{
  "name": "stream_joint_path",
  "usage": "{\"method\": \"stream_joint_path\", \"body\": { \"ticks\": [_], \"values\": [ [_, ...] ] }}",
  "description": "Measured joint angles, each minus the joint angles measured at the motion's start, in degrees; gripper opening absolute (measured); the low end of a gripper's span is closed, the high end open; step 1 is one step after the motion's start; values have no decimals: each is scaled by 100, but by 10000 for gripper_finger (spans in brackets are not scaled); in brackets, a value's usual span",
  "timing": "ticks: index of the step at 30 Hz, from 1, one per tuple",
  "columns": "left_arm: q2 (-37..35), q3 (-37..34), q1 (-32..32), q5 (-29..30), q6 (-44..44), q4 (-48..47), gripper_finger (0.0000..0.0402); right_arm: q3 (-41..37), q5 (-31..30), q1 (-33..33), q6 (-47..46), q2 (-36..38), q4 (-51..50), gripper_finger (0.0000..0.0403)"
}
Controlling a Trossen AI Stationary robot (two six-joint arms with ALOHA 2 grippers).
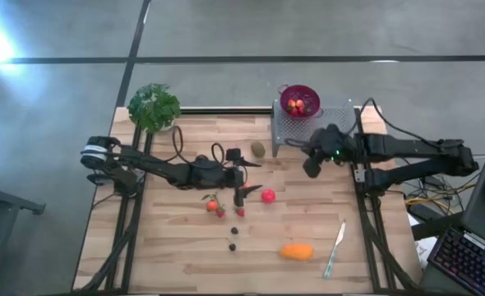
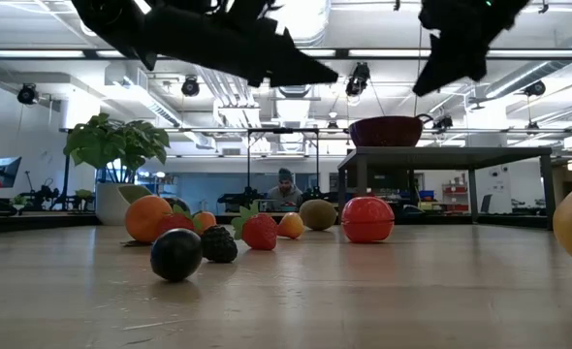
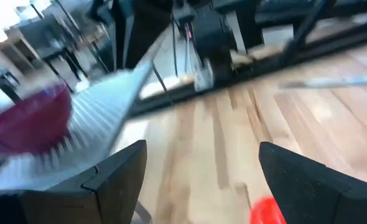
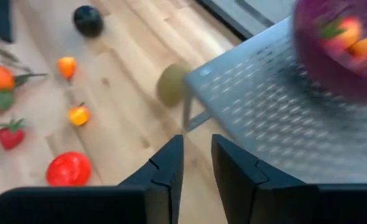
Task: Pick & Place Fruit
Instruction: Put the peach into the violet strainer bowl on the shelf
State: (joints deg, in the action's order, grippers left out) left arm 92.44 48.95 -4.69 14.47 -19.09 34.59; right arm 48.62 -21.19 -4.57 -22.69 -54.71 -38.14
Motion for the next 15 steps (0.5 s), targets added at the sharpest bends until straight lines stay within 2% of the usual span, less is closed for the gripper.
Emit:
{"method": "stream_joint_path", "body": {
  "ticks": [7, 15],
  "values": [
    [-214, 0, -9, -6, 644, -1831, 314, -1254, -1, 408, 165, 450, 1554, 109],
    [-913, 0, 35, -266, 1879, -3946, 314, -1837, 7, 482, 427, 467, 2503, 130]
  ]
}}
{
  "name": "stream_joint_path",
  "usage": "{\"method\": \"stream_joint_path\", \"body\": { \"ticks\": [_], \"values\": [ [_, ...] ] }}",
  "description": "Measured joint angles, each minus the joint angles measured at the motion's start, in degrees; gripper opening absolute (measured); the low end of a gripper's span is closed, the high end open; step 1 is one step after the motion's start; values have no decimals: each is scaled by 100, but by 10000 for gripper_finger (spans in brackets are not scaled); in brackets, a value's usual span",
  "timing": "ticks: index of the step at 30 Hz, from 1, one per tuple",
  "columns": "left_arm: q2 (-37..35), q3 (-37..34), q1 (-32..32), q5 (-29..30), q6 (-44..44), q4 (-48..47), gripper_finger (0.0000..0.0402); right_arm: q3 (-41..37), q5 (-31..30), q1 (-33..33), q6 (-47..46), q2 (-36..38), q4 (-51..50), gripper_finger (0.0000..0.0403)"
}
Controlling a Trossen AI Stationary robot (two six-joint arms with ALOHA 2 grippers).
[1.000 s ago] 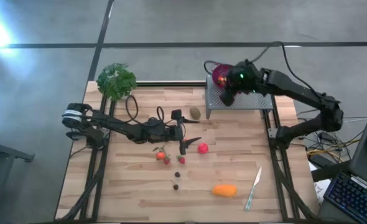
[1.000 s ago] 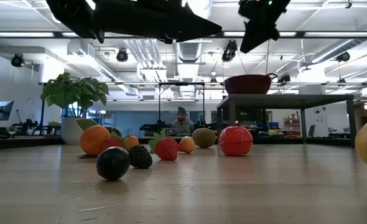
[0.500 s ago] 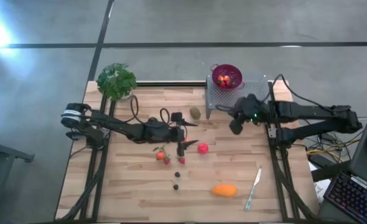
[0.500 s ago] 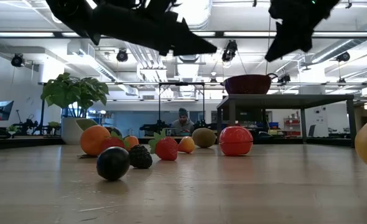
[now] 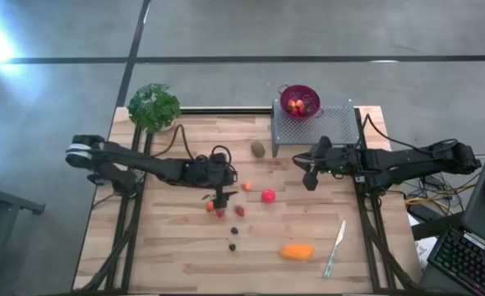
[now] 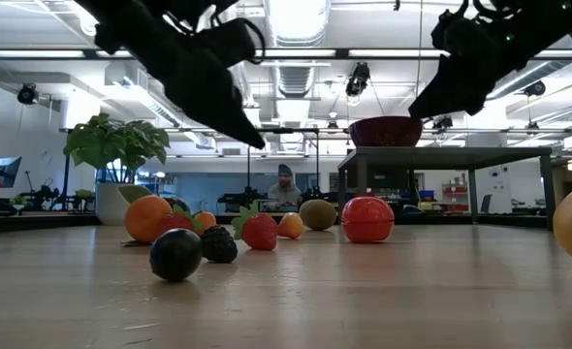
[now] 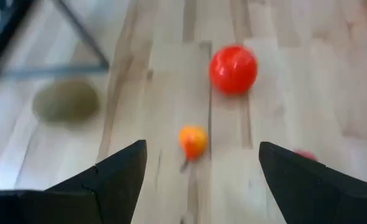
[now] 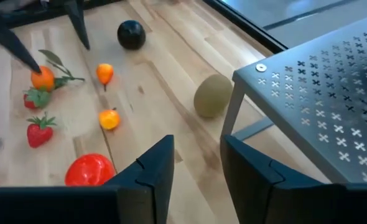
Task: Pick & Place Fruit
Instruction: Put the peach into the violet strainer bowl on the shelf
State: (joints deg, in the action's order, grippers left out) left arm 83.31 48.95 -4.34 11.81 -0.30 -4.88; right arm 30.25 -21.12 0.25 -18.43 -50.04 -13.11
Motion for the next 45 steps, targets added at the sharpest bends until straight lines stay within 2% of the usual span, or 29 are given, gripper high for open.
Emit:
{"method": "stream_joint_path", "body": {
  "ticks": [7, 13, 18, 23, 29, 35, 45],
  "values": [
    [-631, 0, 215, 3, 1282, -1233, 314, 14, 9, 1, 148, 7, 61, 143],
    [-611, 0, 539, -26, 2238, -1683, 311, 47, 9, 0, 345, 17, 279, 144],
    [-498, 0, 573, -292, 931, -2192, 305, 47, 9, 0, 366, 15, 283, 127],
    [-490, 0, 632, -584, 251, -2152, 304, 47, 9, 0, 410, 11, 296, 113],
    [-386, 0, 752, -658, 46, -2150, 304, 47, 9, 0, 412, 11, 306, 102],
    [173, 0, 865, -654, -120, -2099, 304, 47, 9, 0, 410, 11, 314, 98],
    [784, 0, 875, -798, -460, -1589, 304, 47, 9, 0, 410, 11, 311, 131]
  ]
}}
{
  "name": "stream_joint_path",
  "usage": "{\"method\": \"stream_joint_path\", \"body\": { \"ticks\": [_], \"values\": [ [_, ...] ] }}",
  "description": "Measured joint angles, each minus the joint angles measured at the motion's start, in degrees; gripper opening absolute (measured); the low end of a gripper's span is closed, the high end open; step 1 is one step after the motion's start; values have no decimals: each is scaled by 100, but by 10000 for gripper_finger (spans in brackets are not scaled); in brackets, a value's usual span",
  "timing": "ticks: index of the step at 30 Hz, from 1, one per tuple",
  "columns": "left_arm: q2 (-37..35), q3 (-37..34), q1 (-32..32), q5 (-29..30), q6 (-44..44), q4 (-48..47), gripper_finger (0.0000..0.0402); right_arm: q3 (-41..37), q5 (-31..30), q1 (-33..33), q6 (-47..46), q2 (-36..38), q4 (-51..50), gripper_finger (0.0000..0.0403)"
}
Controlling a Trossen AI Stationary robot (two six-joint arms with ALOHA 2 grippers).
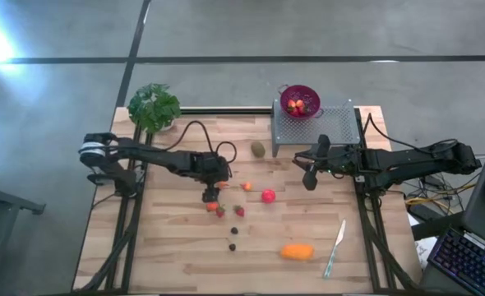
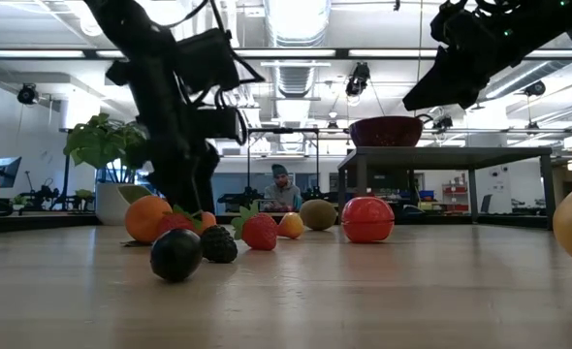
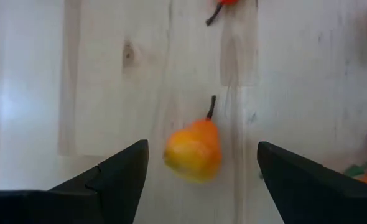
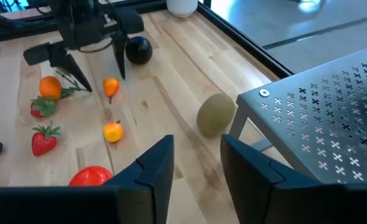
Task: Pick & Place Fruit
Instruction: Put the peach into the violet strainer bowl on the shelf
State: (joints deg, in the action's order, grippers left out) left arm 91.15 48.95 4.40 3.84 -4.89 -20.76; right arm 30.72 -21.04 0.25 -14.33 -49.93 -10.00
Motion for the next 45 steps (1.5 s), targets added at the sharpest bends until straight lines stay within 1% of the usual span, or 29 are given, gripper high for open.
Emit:
{"method": "stream_joint_path", "body": {
  "ticks": [8, 12, 15, 25, 33, 39, 42, 45],
  "values": [
    [312, 4, 4, -13, -29, 147, 304, 0, 0, -2, 0, 0, -2, 146],
    [352, 9, 2, -15, -106, 255, 300, 0, -2, -2, 0, 0, -4, 139],
    [346, 9, 1, -14, -105, 274, 285, 0, -2, -2, 0, 0, -6, 128],
    [346, 9, -2, -31, -42, 253, 209, 0, -2, -2, 0, 0, -13, 89],
    [346, 73, 0, 21, 37, 88, 163, 0, 0, -2, 0, 0, -19, 70],
    [311, 401, 4, 122, 51, -457, 136, 0, -2, -2, -1, 0, -26, 76],
    [253, 598, 0, 116, 151, -718, 134, -4, 0, -2, -2, 0, -26, 87],
    [148, 768, -20, 108, 279, -760, 135, -10, 0, 0, -45, 0, -28, 98]
  ]
}}
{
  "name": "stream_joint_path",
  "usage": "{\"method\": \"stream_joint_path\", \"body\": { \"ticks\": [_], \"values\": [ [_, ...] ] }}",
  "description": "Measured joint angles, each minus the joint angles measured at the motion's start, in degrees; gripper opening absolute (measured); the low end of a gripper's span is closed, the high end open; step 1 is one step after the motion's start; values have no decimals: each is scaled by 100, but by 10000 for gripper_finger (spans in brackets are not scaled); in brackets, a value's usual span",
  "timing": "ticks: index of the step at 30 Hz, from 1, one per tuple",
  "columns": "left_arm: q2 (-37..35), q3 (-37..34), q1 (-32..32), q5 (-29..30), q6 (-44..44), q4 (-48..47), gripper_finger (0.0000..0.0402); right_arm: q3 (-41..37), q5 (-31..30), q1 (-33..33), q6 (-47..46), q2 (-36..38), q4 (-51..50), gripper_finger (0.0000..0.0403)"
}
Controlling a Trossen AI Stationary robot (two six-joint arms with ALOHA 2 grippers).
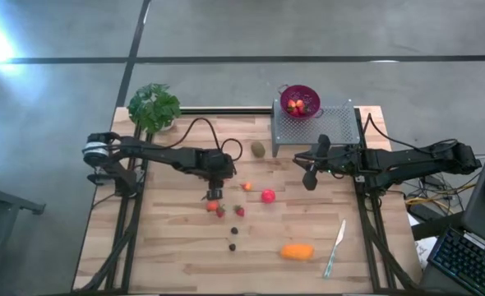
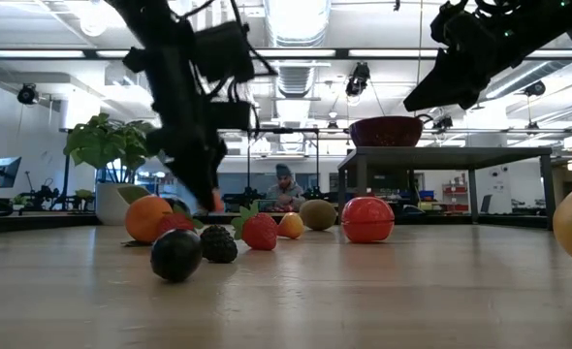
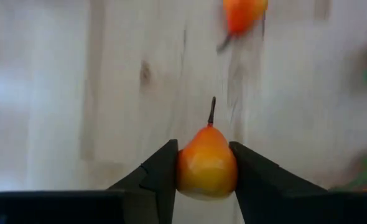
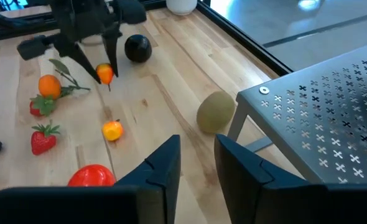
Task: Pick & Place Fruit
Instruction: Put the peach into the violet strainer bowl on the shelf
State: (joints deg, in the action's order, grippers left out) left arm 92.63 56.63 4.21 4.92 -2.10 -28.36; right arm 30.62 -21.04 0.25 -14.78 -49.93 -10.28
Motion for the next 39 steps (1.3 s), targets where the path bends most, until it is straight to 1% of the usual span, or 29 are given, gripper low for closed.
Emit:
{"method": "stream_joint_path", "body": {
  "ticks": [2, 5, 7, 11, 15, 19, 21, 23, 27, 33, 36, 39],
  "values": [
    [-85, 67, -27, 88, 55, 161, 135, -7, 8, 0, -9, 0, 7, 105],
    [-148, 76, -102, 402, 80, 581, 135, -36, 53, 0, -29, 0, 26, 113],
    [-167, 60, -164, 658, 68, 1091, 135, -57, 61, 0, -89, 0, 46, 118],
    [-171, 34, -325, 961, -217, 2185, 135, -112, 217, 20, -103, 0, 258, 127],
    [-169, 34, -464, 1012, -546, 3541, 135, -225, 544, 39, 43, 0, 786, 134],
    [-171, 34, -561, 967, -688, 4623, 135, -326, 891, 39, 270, -7, 1290, 137],
    [-166, 32, -575, 892, -587, 5079, 135, -333, 935, 39, 355, -27, 1417, 135],
    [-105, 32, -571, 666, -561, 5493, 135, -340, 935, 76, 484, -90, 1604, 130],
    [150, 25, -573, 353, -606, 5900, 135, -342, 951, 235, 725, -265, 2019, 118],
    [455, 21, -577, 344, -820, 6144, 135, -339, 918, 553, 920, -571, 2479, 109],
    [503, 21, -575, 268, -838, 6218, 135, -337, 900, 670, 930, -744, 2627, 110],
    [506, 21, -577, 165, -840, 6241, 135, -312, 896, 706, 1019, -934, 2866, 120]
  ]
}}
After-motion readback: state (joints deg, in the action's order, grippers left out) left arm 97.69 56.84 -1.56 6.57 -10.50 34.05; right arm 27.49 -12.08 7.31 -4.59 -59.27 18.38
